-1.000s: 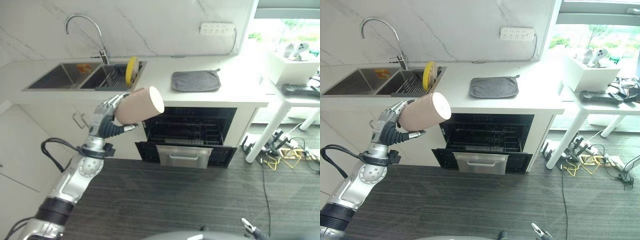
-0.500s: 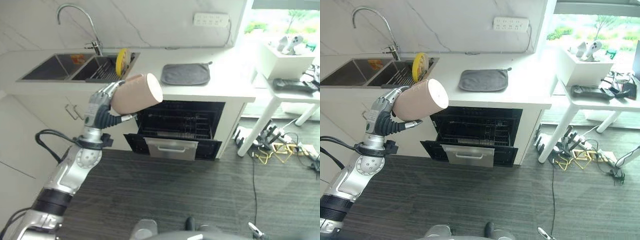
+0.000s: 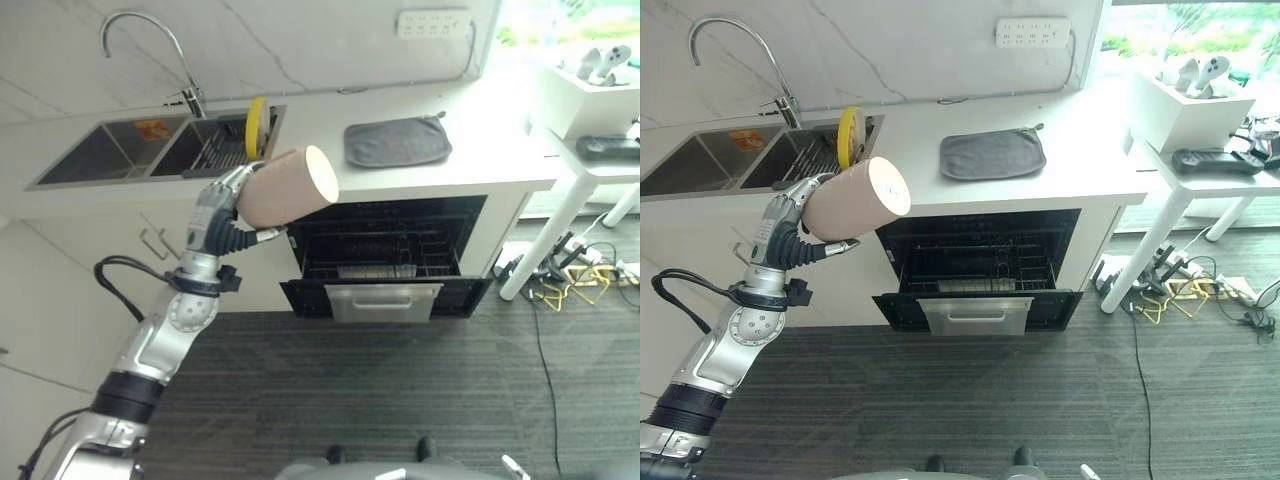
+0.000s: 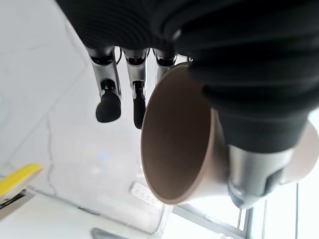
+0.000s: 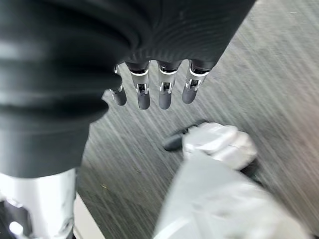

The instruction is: Place the dishes in the dishwasher.

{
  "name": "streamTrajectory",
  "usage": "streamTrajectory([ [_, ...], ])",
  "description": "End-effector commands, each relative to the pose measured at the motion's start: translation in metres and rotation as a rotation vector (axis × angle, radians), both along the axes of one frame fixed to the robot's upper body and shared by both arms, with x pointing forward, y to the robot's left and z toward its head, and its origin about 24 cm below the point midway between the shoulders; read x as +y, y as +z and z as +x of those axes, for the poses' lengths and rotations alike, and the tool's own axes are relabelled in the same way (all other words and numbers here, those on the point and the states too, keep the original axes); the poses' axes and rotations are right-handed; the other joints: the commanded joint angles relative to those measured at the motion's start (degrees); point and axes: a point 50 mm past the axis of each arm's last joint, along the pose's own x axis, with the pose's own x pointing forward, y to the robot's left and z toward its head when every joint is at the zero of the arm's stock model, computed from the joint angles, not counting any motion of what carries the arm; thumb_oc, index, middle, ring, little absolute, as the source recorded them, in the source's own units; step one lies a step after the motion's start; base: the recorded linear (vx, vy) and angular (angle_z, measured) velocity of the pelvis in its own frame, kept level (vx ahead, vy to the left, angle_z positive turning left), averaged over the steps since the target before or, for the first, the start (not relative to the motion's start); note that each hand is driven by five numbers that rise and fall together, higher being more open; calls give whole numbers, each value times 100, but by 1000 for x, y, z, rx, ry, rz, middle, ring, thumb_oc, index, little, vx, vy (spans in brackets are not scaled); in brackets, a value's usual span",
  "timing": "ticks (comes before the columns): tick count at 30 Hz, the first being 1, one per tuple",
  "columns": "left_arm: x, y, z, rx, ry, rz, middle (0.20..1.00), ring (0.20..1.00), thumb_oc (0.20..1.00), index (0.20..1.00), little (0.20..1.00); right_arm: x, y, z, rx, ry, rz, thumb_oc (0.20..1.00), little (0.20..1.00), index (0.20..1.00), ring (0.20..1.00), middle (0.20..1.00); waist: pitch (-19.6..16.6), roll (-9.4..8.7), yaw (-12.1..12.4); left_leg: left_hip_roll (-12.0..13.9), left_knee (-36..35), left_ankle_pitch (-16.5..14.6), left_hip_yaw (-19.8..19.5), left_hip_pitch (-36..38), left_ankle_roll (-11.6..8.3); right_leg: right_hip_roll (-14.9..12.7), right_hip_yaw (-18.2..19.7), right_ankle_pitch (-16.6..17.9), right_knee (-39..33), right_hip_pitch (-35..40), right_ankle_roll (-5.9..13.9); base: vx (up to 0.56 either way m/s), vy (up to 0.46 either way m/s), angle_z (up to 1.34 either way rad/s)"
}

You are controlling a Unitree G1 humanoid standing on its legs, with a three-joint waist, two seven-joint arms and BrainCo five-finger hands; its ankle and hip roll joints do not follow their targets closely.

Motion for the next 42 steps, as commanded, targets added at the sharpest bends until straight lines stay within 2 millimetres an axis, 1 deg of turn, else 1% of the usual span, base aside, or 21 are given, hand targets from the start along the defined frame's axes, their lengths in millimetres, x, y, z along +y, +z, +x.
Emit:
streamTrajectory([
  [1, 6, 27, 5, -100, -5, 5, 200, 200, 200, 200, 200, -2, 5, 33, -113, 49, -43, 1000, 1000, 1000, 1000, 1000, -360, -70, -95, -116, 22, 362, -384, -633, -30, 194, -43, 163, 1084, 301, 45, 93, 125, 0],
  [3, 8, 26, 7, -88, 2, 8, 200, 200, 200, 200, 200, 1, 6, 38, -138, 80, -41, 1000, 1000, 1000, 1000, 1000, -325, -45, -158, -145, 22, 262, -252, -505, 87, 230, -163, 387, 2004, -245, 88, 160, 162, 3],
  [5, 11, 25, 6, -82, 10, 7, 200, 200, 200, 200, 200, 2, 6, 39, -142, 88, -35, 1000, 1000, 1000, 1000, 1000, -296, -61, -167, -123, 22, 200, -97, -443, 102, 302, -234, 389, 2194, -525, 66, 157, 47, -17],
  [7, 10, 26, 5, -83, 2, 10, 200, 200, 200, 200, 200, 0, 6, 37, -135, 84, -31, 1000, 1000, 1000, 1000, 1000, -247, -113, -226, -111, 22, 139, -4, -382, 75, 466, -203, 293, 1580, -523, 50, 178, -83, -11],
  [9, 9, 28, 4, -86, -2, 18, 200, 200, 200, 200, 200, 0, 6, 36, -130, 76, -28, 1000, 1000, 1000, 1000, 1000, -211, -153, -225, -66, 22, 78, 77, -310, 30, 369, -309, 299, 893, -506, 67, 161, -159, -11],
  [12, 9, 32, 1, -103, 11, 33, 200, 200, 200, 200, 200, -3, 6, 35, -115, 81, -18, 1000, 1000, 1000, 1000, 1000, -116, -208, -286, 21, 22, -205, 92, -74, -2, 120, -190, 787, 119, -736, 185, 204, -277, -22],
  [13, 12, 31, -1, -112, 18, 32, 200, 200, 200, 200, 200, -5, 6, 30, -96, 92, -15, 1000, 1000, 1000, 1000, 1000, -112, -179, -305, 130, 22, -266, 118, -4, -48, 164, -52, 643, 8, -707, 190, 270, -334, -17],
  [15, 15, 28, -4, -107, 33, 21, 200, 200, 200, 200, 200, -4, 5, 27, -79, 119, -14, 1000, 1000, 1000, 1000, 1000, -166, -166, -244, 236, 22, -253, 248, 46, -117, 197, -214, 529, -102, -515, 167, 236, -304, 1],
  [18, 17, 27, -7, -101, 45, 10, 200, 200, 200, 200, 200, -2, 4, 26, -77, 121, -17, 1000, 1000, 1000, 1000, 1000, -219, -179, -205, 340, 57, -237, 258, 81, -164, 293, -188, 374, -107, -325, 97, 209, -275, 10],
  [20, 16, 29, -7, -103, 66, -13, 200, 200, 200, 200, 200, -3, 6, 32, -99, 129, -28, 1000, 1000, 1000, 1000, 1000, -224, -255, -195, 448, 637, -413, 106, -44, -187, 520, -77, 80, 29, -115, -128, 308, -424, 16],
  [22, 17, 29, -7, -106, 68, -20, 200, 200, 200, 200, 200, -3, 6, 33, -101, 127, -30, 1000, 1000, 1000, 1000, 1000, -220, -272, -195, 454, 770, -451, 94, -87, -185, 547, -71, 49, 46, -86, -167, 144, -232, 3],
  [24, 19, 32, -9, -123, 73, -30, 200, 200, 200, 200, 200, -5, 7, 36, -109, 128, -32, 1000, 1000, 1000, 1000, 1000, -180, -345, -158, 433, 1310, -556, 55, -282, -182, 603, -16, 19, 47, 22, -269, 128, -253, 5],
  [26, 24, 36, -11, -142, 79, -30, 200, 200, 200, 200, 200, -8, 9, 38, -116, 143, -32, 1000, 1000, 1000, 1000, 1000, -96, -386, -105, 372, 2183, -476, -56, -666, -191, 688, 126, -7, 29, 109, -359, 107, -226, 10],
  [28, 25, 39, -10, -138, 74, -34, 200, 200, 200, 200, 200, -11, 9, 38, -110, 130, -42, 1000, 1000, 1000, 1000, 1000, -46, -388, -64, 353, 2414, -352, -120, -893, -208, 755, 174, -1, -39, 197, -418, 76, -105, -4],
  [29, 24, 40, -10, -137, 70, -35, 200, 200, 200, 200, 200, -12, 10, 38, -109, 117, -44, 1000, 1000, 1000, 1000, 1000, -35, -377, -55, 361, 2338, -322, -128, -927, -220, 768, 172, -10, -53, 218, -422, 119, 76, -7],
  [30, 20, 43, -8, -140, 45, -37, 200, 200, 200, 200, 200, -19, 11, 35, -103, 53, -51, 1000, 1000, 1000, 1000, 1000, -13, -280, -32, 471, 1261, -135, -117, -898, -392, 787, 88, -92, -141, 325, -391, 91, 138, -2],
  [33, 15, 44, -6, -143, 30, -40, 200, 200, 200, 200, 200, -25, 13, 34, -98, 27, -61, 1000, 1000, 1000, 1000, 1000, 38, -229, -36, 670, 683, 379, -34, -992, -593, 746, 29, -114, -306, 517, -377, 58, 149, 17],
  [34, 13, 43, -4, -139, 25, -41, 200, 200, 200, 200, 200, -25, 12, 33, -93, 10, -66, 1000, 1000, 1000, 1000, 1000, 24, -214, -62, 785, 535, 457, 96, -1006, -637, 678, -75, -124, -413, 578, -352, 38, 172, 14],
  [36, 10, 37, -2, -126, 31, -35, 200, 200, 200, 200, 200, -22, 10, 28, -70, -21, -53, 1000, 1000, 1000, 1000, 1000, -26, -129, -39, 790, 113, 607, -2, -841, -700, 565, -198, -110, -498, 626, -287, 71, 225, -1],
  [38, 10, 35, -2, -118, 37, -28, 200, 200, 200, 200, 200, -18, 8, 23, -58, -25, -38, 1000, 1000, 1000, 1000, 1000, -72, -81, -52, 808, 47, 603, 46, -768, -712, 507, -310, -114, -517, 645, -265, 72, 186, -23],
  [42, 20, 28, -4, -91, 63, -27, 200, 200, 200, 200, 200, -4, 3, 14, -47, 13, -19, 1000, 1000, 1000, 1000, 1000, -211, 2, -69, 602, 22, 367, -123, -543, -636, 410, -350, -57, -571, 603, -187, 63, 144, -15],
])
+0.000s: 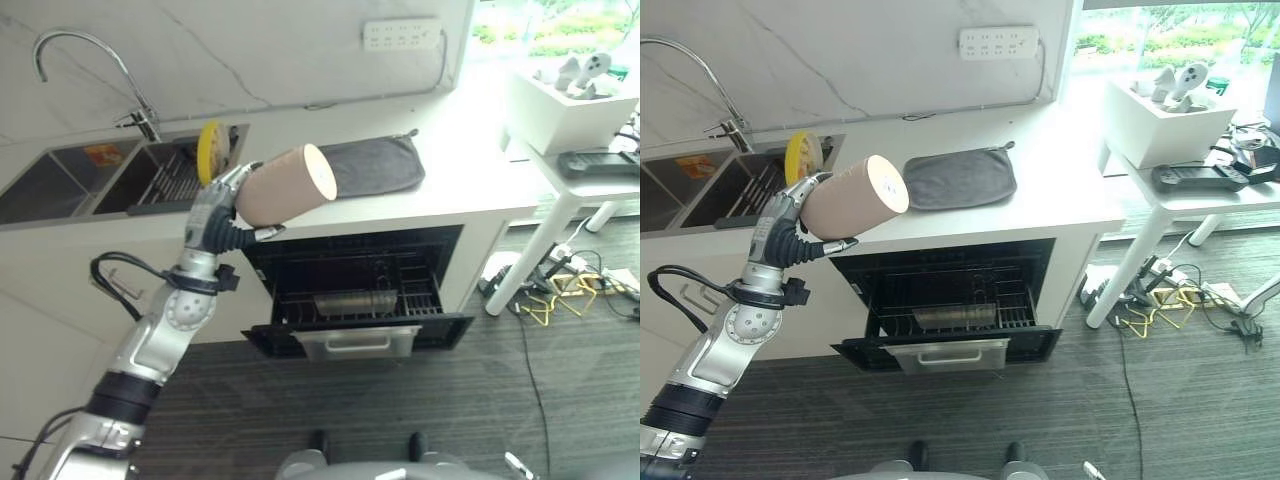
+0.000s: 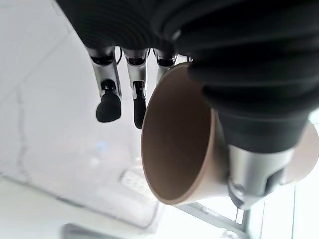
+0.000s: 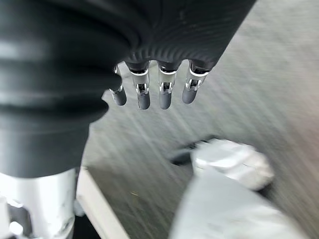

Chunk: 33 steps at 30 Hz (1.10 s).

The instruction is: Place the dishes in the dishwasher.

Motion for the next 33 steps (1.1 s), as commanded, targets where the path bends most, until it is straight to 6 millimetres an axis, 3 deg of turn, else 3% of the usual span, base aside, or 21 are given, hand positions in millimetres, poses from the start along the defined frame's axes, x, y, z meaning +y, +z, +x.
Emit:
streamTrajectory([
  [1, 14, 30, -1, -135, 21, 7, 200, 200, 200, 200, 200, 4, 0, 22, -74, 26, -7, 1000, 1000, 1000, 1000, 1000, -266, -115, 77, -9, 37, 17, -227, -95, -40, 104, -87, -301, 346, 219, 108, -1, 69, 9],
  [5, 20, 31, -2, -130, 29, 17, 200, 200, 200, 200, 200, 4, 2, 28, -111, 15, -19, 1000, 1000, 1000, 1000, 1000, -343, -140, 71, -23, 37, -74, -127, -43, -3, 26, -133, -178, 209, 195, 192, -10, 35, 1],
  [11, 21, 29, -2, -80, -11, -48, 200, 200, 200, 200, 200, -10, 9, 39, -219, -144, -90, 1000, 1000, 1000, 1000, 1000, -432, -180, 36, -10, 37, -204, 61, 41, 41, -33, -102, -68, 87, 181, 264, -20, 17, -10],
  [13, 17, 19, 1, 30, -88, -199, 200, 200, 200, 200, 200, -23, 18, 50, -317, -259, -136, 1000, 1000, 1000, 1000, 1000, -454, -222, -35, 9, 37, -268, 189, 110, 52, -49, -98, -40, 77, 175, 276, -26, -6, -8],
  [18, 7, -8, 5, 174, -152, -426, 200, 200, 200, 200, 200, -40, 36, 70, -467, -335, -220, 1000, 1000, 1000, 1000, 1000, -455, -292, -123, 29, 37, -336, 339, 207, 61, -57, -78, -9, 66, 167, 278, -16, -17, -5],
  [22, 0, -24, 9, 272, -207, -687, 200, 200, 200, 200, 200, -54, 75, 109, -682, -124, -416, 1000, 1000, 1000, 1000, 1000, -443, -368, -205, 67, 37, -345, 429, 262, 48, -71, -101, 30, 63, 143, 278, -29, -51, -15],
  [23, -2, -38, 8, 327, -211, -868, 200, 200, 200, 200, 200, -44, 108, 141, -872, 38, -487, 1000, 1000, 1000, 1000, 1000, -427, -407, -288, 61, 37, -344, 495, 284, 72, -93, -103, 60, 64, 126, 284, -48, -59, -6],
  [24, -2, -40, 8, 330, -211, -874, 200, 200, 200, 200, 200, -42, 110, 142, -883, 44, -495, 1000, 1000, 1000, 1000, 1000, -430, -407, -295, 59, 37, -346, 501, 287, 75, -95, -101, 60, 65, 126, 286, -81, -81, -15],
  [27, -10, -58, 8, 334, -189, -962, 200, 200, 200, 200, 200, -26, 174, 176, -1236, 61, -530, 1000, 1000, 1000, 1000, 1000, -453, -478, -483, 54, 37, -348, 591, 342, 113, -93, -41, 68, 95, 81, 283, -50, -54, -27],
  [30, -13, -59, 9, 328, -169, -981, 200, 200, 200, 200, 200, -15, 192, 185, -1345, 125, -520, 1000, 1000, 1000, 1000, 1000, -449, -474, -531, 49, 37, -354, 598, 374, 121, -85, -15, 70, 99, 86, 277, -13, -11, -9],
  [31, -18, -59, 12, 316, -140, -1004, 200, 200, 200, 200, 200, 3, 214, 197, -1478, 226, -471, 1000, 1000, 1000, 1000, 1000, -453, -457, -564, 37, 37, -362, 612, 398, 135, -84, 20, 61, 101, 88, 271, -31, -4, -17],
  [33, -24, -60, 16, 309, -120, -1017, 200, 200, 200, 200, 200, 28, 239, 209, -1632, 351, -375, 1000, 1000, 1000, 1000, 1000, -462, -428, -569, 33, 37, -361, 615, 421, 145, -75, 49, 44, 113, 89, 255, -28, -3, -11],
])
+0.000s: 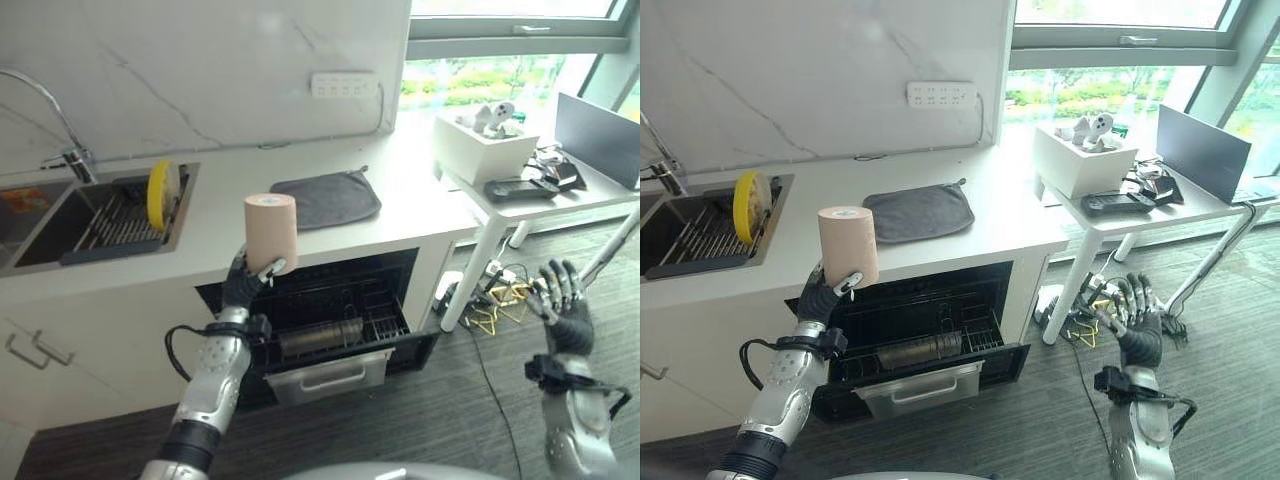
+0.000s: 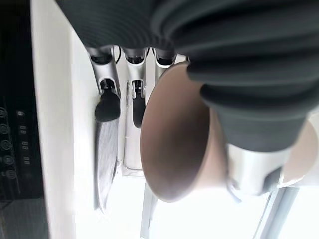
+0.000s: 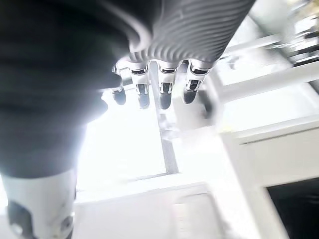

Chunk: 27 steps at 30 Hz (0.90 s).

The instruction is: Place the dishes in the dishwasher.

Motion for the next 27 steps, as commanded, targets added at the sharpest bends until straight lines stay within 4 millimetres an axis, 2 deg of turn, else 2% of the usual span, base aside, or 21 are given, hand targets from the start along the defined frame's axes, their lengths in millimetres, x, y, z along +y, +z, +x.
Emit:
streamTrajectory([
  [1, 0, 42, 27, -182, 35, 59, 200, 200, 200, 200, 200, 22, 39, 22, -200, 239, -96, 1000, 1000, 1000, 1000, 1000, 259, 32, 50, -70, 36, -222, -47, 208, 139, -120, -396, 33, 106, 259, 66, -10, -5, -6],
  [2, -5, 43, 28, -187, 32, 99, 200, 200, 200, 200, 200, 41, 51, 27, -237, 360, -97, 1000, 1000, 1000, 1000, 1000, 235, 40, 77, -78, 36, -225, -58, 215, 133, -106, -377, 24, 93, 269, 53, -8, -6, -6],
  [4, -11, 44, 29, -196, 33, 139, 200, 200, 200, 200, 200, 62, 59, 31, -259, 512, -81, 1000, 1000, 1000, 1000, 1000, 215, 47, 130, -78, 36, -226, -80, 217, 127, -99, -377, 8, 82, 282, 35, 0, 0, 0],
  [5, -16, 46, 29, -214, 23, 170, 200, 200, 200, 200, 200, 81, 64, 34, -266, 619, -60, 1000, 1000, 1000, 1000, 1000, 190, 50, 197, -78, 36, -221, -100, 213, 119, -99, -400, -6, 72, 302, 22, 0, 0, 0],
  [8, -23, 54, 28, -281, -2, 262, 200, 200, 200, 200, 200, 100, 67, 41, -256, 707, 8, 1000, 1000, 1000, 1000, 1000, 159, 45, 352, -75, 36, -205, -161, 196, 100, -99, -471, -20, 54, 338, 6, 2, -5, 1],
  [10, -26, 59, 27, -317, -16, 297, 200, 200, 200, 200, 200, 105, 72, 45, -269, 704, -8, 1000, 1000, 1000, 1000, 1000, 146, 41, 435, -74, 36, -207, -201, 190, 96, -102, -523, -29, 46, 361, -2, 14, -19, 4],
  [15, -27, 78, 21, -435, -22, 366, 200, 200, 200, 200, 200, 113, 78, 49, -258, 773, 122, 1000, 1000, 1000, 1000, 1000, 116, 20, 578, -76, 36, -215, -283, 164, 84, -105, -622, -56, 33, 403, -7, 14, -11, 10],
  [21, -32, 103, 9, -629, 2, 471, 200, 200, 200, 200, 200, 119, 91, 53, -284, 790, 110, 1000, 1000, 1000, 1000, 1000, 76, -30, 735, -84, 36, -225, -420, 109, 75, -113, -729, -86, 32, 420, -12, 7, -3, 15],
  [27, -34, 110, 5, -681, -24, 431, 200, 200, 200, 200, 200, 123, 99, 55, -283, 833, 88, 1000, 1000, 1000, 1000, 1000, 53, -46, 785, -87, 36, -220, -471, 78, 64, -118, -753, -80, 32, 413, 1, 12, 4, 6],
])
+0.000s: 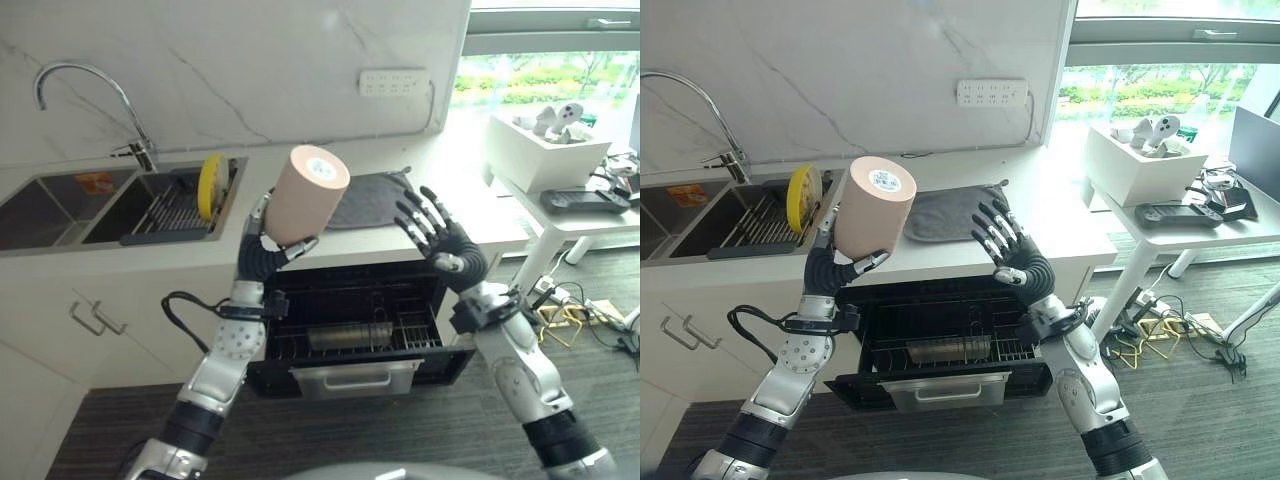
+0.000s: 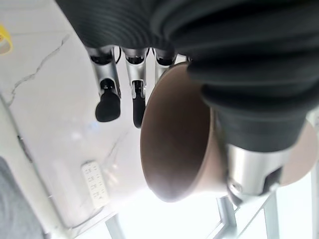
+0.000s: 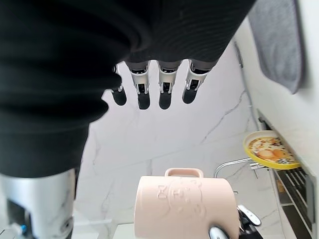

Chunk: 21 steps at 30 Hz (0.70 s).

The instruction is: Place the dishes in the dishwasher.

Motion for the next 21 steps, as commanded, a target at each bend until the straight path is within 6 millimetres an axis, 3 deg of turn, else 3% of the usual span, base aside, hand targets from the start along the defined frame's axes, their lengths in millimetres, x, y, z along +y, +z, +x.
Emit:
streamTrajectory([
  [1, -4, 43, 7, -220, -68, 43, 200, 200, 200, 200, 200, 9, 38, 5, -130, 73, 43, 1000, 1000, 1000, 1000, 1000, 3, -197, 100, -81, 34, -194, -119, 66, 61, -117, -376, 26, 33, 158, 11, 4, 1, 6],
  [10, -19, 47, 14, -226, -118, 128, 200, 200, 200, 200, 200, 25, 53, 14, -148, 140, 5, 1000, 1000, 1000, 1000, 1000, -42, -221, 161, -91, 34, -178, -179, 19, 55, -128, -395, 36, 33, 135, 21, -4, -10, 5],
  [21, -33, 48, 22, -176, -183, 127, 200, 200, 200, 200, 200, 38, 75, 25, -213, 51, -99, 1000, 1000, 1000, 1000, 1000, -60, -209, 189, -77, 34, -174, -203, 1, 41, -113, -325, 40, 33, 110, 12, 0, 0, 0],
])
